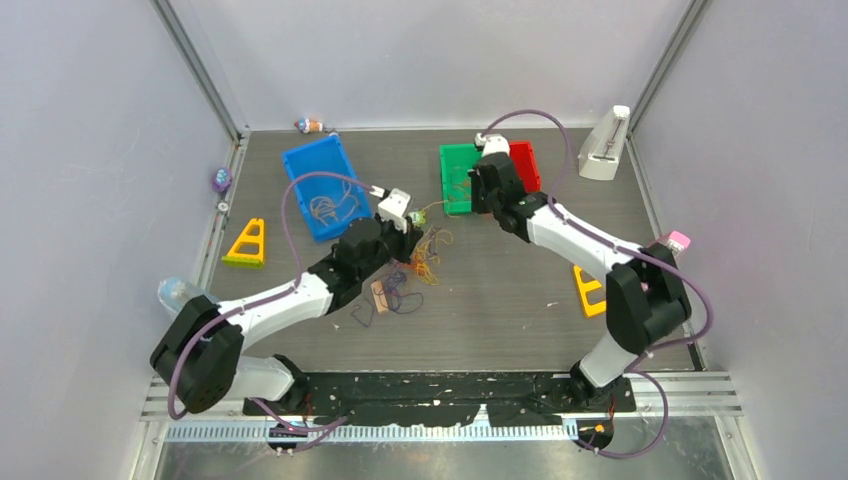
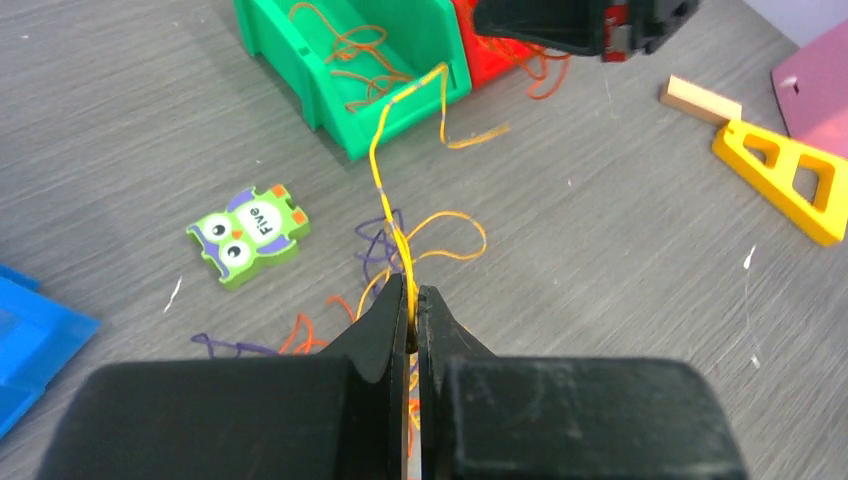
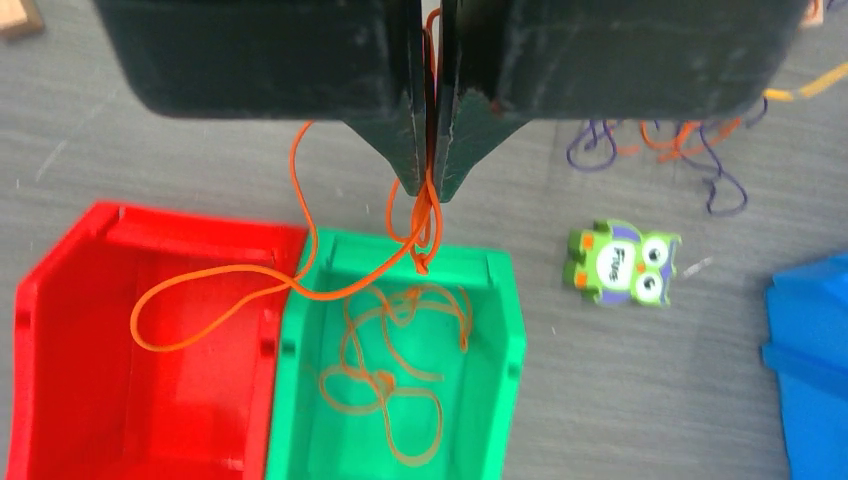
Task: Untangle the cables
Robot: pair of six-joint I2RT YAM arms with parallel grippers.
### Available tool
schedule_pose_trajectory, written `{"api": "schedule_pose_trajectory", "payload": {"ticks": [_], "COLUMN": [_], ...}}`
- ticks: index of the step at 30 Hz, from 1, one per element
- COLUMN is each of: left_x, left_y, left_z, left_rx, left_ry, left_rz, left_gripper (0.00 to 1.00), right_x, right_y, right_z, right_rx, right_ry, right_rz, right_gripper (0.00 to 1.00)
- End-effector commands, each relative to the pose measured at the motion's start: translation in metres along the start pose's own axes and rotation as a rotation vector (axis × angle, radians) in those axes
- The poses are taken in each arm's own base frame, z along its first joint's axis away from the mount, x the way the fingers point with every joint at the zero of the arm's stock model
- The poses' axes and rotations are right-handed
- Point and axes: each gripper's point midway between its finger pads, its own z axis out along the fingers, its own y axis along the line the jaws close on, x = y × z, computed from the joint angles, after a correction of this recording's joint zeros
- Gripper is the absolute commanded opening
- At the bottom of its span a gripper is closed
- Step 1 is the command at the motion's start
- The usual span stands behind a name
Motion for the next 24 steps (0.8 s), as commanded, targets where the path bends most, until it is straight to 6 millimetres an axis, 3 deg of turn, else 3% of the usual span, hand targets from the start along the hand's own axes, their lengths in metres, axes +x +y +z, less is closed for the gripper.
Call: {"api": "schedule_pose_trajectory", "payload": {"ticks": [1, 4, 7, 8, 14, 16, 19, 24], "left_x": [-0.049, -0.059, -0.069, -0.066, -0.072, -0.073, -0.078, -0.076], "left_y": [0.019, 0.022, 0.03, 0.034, 0.044, 0.045, 0.047, 0.048], "left_z": [0.021, 0.038, 0.053, 0.057, 0.073, 0.071, 0.061, 0.038], "left_rx": [-0.072, 0.001, -0.002, -0.012, -0.024, -0.027, -0.043, -0.064], "left_ry": [-0.072, -0.025, -0.009, 0.003, 0.01, 0.013, -0.008, -0.029], "left_rz": [-0.095, -0.223, -0.247, -0.25, -0.238, -0.232, -0.224, -0.221], "left_gripper": [0.0, 0.0, 0.0, 0.0, 0.0, 0.0, 0.0, 0.0], "right_x": [-0.061, -0.082, -0.096, -0.09, -0.095, -0.094, -0.077, -0.052], "right_y": [0.015, 0.019, 0.025, 0.026, 0.028, 0.03, 0.039, 0.033], "right_z": [0.019, 0.036, 0.049, 0.06, 0.098, 0.108, 0.119, 0.136], "right_rx": [-0.009, 0.005, -0.018, -0.027, -0.094, -0.148, -0.245, -0.231], "right_ry": [-0.126, -0.137, -0.14, -0.116, -0.071, -0.036, 0.032, 0.149], "right_rz": [-0.052, -0.061, -0.053, -0.051, -0.019, 0.011, 0.056, 0.094], "right_gripper": [0.06, 0.06, 0.05, 0.05, 0.05, 0.05, 0.06, 0.07]}}
